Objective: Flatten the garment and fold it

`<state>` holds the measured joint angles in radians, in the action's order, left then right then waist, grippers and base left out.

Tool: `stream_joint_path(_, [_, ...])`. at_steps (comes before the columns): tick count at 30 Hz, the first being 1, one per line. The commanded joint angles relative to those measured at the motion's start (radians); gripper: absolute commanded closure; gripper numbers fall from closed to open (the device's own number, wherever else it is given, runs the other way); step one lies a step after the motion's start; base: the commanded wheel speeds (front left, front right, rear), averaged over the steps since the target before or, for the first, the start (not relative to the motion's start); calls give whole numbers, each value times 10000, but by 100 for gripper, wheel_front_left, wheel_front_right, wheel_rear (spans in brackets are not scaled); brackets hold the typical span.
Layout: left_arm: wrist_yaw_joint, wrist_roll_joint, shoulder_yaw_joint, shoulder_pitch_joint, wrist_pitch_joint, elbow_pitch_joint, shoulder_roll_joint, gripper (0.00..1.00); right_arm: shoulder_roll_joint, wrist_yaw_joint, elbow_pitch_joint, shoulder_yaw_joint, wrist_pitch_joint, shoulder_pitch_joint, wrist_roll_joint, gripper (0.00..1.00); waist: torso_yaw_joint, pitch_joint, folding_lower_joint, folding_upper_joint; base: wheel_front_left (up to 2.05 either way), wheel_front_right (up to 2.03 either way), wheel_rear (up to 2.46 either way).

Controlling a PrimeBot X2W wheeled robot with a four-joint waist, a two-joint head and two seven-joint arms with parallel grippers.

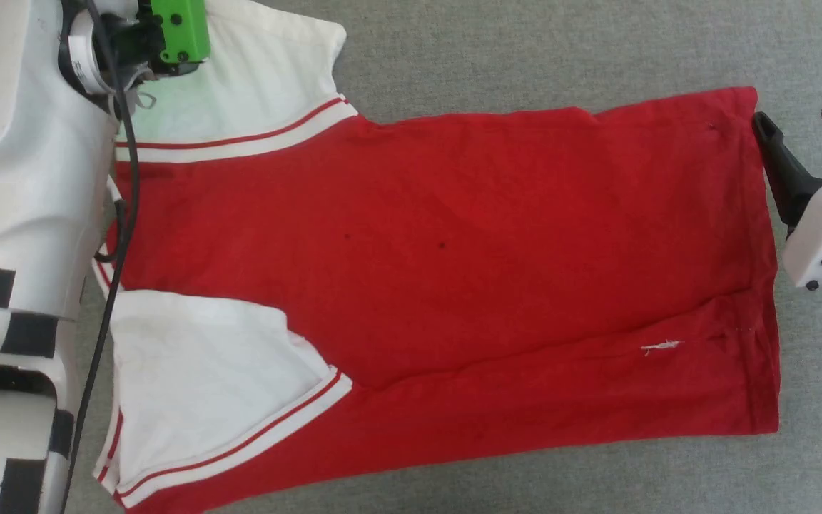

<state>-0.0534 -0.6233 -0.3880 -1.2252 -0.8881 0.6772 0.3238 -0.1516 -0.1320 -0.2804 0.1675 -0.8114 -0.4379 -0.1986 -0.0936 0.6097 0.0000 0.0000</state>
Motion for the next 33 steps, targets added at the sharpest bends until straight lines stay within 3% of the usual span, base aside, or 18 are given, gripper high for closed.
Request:
stream_joint_path(1, [59,-218,8,507,12,64,-60,100,-80,13,-35,-1,-119,-45,16,0,181,-208,0,0,0,0,0])
stream_joint_path(16, [572,-890,314,697,241,-2024,3,100,-1726,13,1383,-915,-3551,-1544,554,0,1313,-369,0,0,0,0,0])
stream_joint_path(25, [609,-994,246,919,200,-2674,45,100,-1957,13,1932,-1473,-4763,-1423,390,0,1658,-107,0,0,0,0,0])
stream_joint_path(26, [610,-1002,237,943,198,-2705,51,100,-1961,13,1935,-1444,-4786,-1431,363,45,1670,-97,0,0,0,0,0])
stream_joint_path(27, [611,-1005,230,963,199,-2724,58,100,-1969,13,1939,-1420,-4790,-1439,357,63,1674,-100,0,0,0,0,0])
stream_joint_path(28, [610,-1023,229,990,201,-2734,58,100,-1977,13,1946,-1387,-4803,-1446,344,100,1677,-118,0,0,0,0,0])
stream_joint_path(33, [653,-1200,312,1182,343,-2739,16,100,-1806,13,1885,-1013,-4352,-1512,345,100,1628,-532,0,0,0,0,0])
